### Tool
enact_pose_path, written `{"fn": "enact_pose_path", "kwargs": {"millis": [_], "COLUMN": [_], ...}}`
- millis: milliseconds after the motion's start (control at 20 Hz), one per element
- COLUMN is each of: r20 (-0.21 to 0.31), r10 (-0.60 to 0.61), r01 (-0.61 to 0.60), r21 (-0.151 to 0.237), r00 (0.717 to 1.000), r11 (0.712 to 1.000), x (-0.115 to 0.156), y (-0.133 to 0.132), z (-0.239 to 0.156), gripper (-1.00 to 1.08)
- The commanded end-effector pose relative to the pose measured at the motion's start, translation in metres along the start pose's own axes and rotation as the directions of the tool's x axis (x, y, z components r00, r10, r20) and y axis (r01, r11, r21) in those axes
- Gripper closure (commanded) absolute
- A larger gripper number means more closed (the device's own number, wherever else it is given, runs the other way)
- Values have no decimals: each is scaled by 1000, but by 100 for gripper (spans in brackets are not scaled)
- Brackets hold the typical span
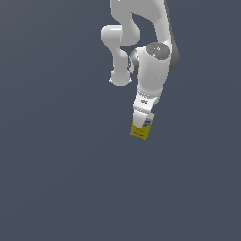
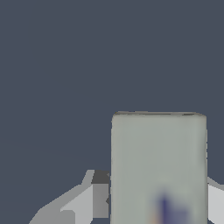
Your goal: Pick up the object and move it to a goal position.
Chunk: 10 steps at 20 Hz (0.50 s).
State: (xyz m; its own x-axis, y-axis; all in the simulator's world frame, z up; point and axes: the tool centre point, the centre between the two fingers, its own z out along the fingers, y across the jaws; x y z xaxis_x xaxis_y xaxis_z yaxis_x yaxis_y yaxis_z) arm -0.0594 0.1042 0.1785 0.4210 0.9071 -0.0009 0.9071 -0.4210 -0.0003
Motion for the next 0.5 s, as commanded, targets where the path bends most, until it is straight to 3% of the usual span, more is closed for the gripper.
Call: {"fn": "enact_pose_path", "kwargs": {"millis": [0,450], "r20": [0,0], "r10": [-1,-1], "r01": [1,1], "r21": [-1,-1], "r00": [1000,1000], "r11": [1000,1000], "x": [17,74], "y": [-8,-32], "z": [-15,-64], "gripper": [108,108]}}
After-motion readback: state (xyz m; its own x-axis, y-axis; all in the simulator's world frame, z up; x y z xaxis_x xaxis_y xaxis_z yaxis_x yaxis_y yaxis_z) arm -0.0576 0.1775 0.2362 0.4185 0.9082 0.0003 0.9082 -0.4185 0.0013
